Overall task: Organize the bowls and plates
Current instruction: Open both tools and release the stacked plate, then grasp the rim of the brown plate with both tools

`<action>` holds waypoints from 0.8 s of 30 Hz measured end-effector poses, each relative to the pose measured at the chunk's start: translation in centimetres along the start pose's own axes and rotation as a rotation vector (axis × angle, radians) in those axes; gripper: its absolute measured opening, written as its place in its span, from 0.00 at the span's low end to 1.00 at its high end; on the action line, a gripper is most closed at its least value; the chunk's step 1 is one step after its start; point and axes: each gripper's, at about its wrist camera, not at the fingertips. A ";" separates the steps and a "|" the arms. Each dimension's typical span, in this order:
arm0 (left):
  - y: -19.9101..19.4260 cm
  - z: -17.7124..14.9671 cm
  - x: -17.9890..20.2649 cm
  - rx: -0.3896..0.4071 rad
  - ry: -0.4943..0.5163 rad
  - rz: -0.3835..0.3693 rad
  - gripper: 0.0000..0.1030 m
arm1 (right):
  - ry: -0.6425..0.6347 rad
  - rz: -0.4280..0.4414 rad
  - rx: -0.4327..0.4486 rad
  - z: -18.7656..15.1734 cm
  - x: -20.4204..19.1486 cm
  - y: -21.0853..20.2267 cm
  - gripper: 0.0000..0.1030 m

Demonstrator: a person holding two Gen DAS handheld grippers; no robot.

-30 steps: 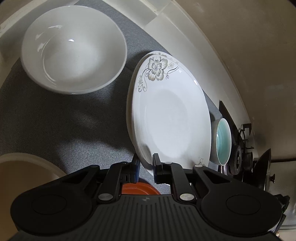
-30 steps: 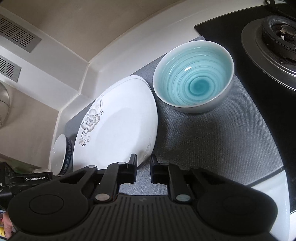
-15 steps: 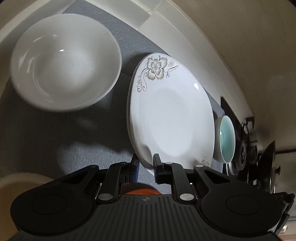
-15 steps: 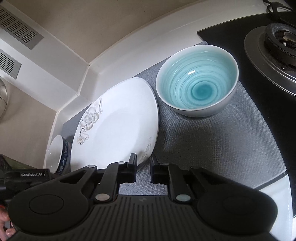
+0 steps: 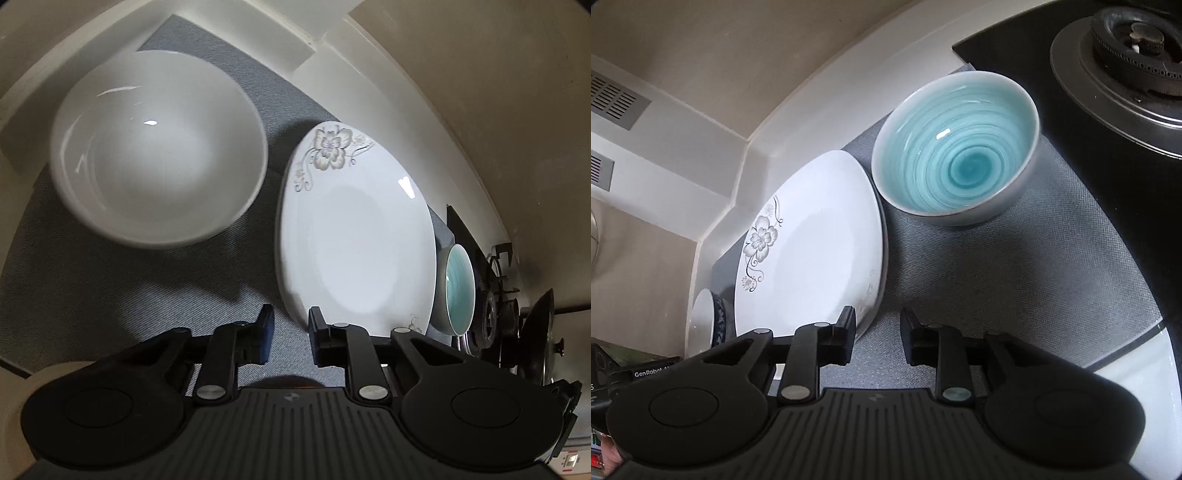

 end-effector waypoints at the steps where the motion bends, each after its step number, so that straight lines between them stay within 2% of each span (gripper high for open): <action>1: 0.1 0.0 0.2 0.005 0.008 0.005 0.19 | -0.013 -0.005 0.001 0.1 -0.1 0.1 0.29; 5: 0.4 -0.1 0.9 -0.001 0.005 0.028 0.18 | -0.025 0.002 0.012 0.0 -0.1 0.2 0.29; 7: -0.3 -0.8 1.7 0.012 0.032 0.028 0.18 | -0.011 0.030 0.012 -0.6 0.3 -0.4 0.37; 9: -1.0 -2.3 3.0 0.028 0.097 0.071 0.23 | -0.037 0.074 -0.002 -1.7 0.6 -1.2 0.65; 11: -1.5 -4.3 4.0 0.047 0.169 0.122 0.44 | -0.126 0.068 -0.033 -3.1 0.4 -2.0 0.83; 13: -2.0 -6.5 4.9 0.068 0.244 0.176 0.50 | -0.251 0.036 -0.054 -4.9 -0.5 -3.0 0.85; 17: -2.2 -10.3 6.5 0.092 0.387 0.289 0.51 | -0.395 0.086 -0.121 -7.9 -2.1 -4.1 0.85; 19: -2.3 -11.3 6.6 0.097 0.396 0.316 0.51 | -0.458 0.027 -0.148 -9.2 -2.7 -3.6 0.81; 20: -2.2 -11.5 6.7 0.090 0.394 0.316 0.51 | -0.478 -0.002 -0.172 -9.8 -2.8 -3.1 0.69; 21: -2.1 -11.7 6.9 0.077 0.401 0.308 0.51 | -0.483 -0.014 -0.204 -10.2 -2.6 -2.5 0.45; 24: -1.7 -11.9 7.4 0.068 0.414 0.313 0.51 | -0.497 -0.046 -0.194 -10.8 -2.4 -2.5 0.15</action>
Point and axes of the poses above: each gripper's, at about its wrist camera, not at the fingertips, and y roughly the way its jaws point, x to its right, z to its top, and after that the axes turned 3 degrees about -y, right-handed
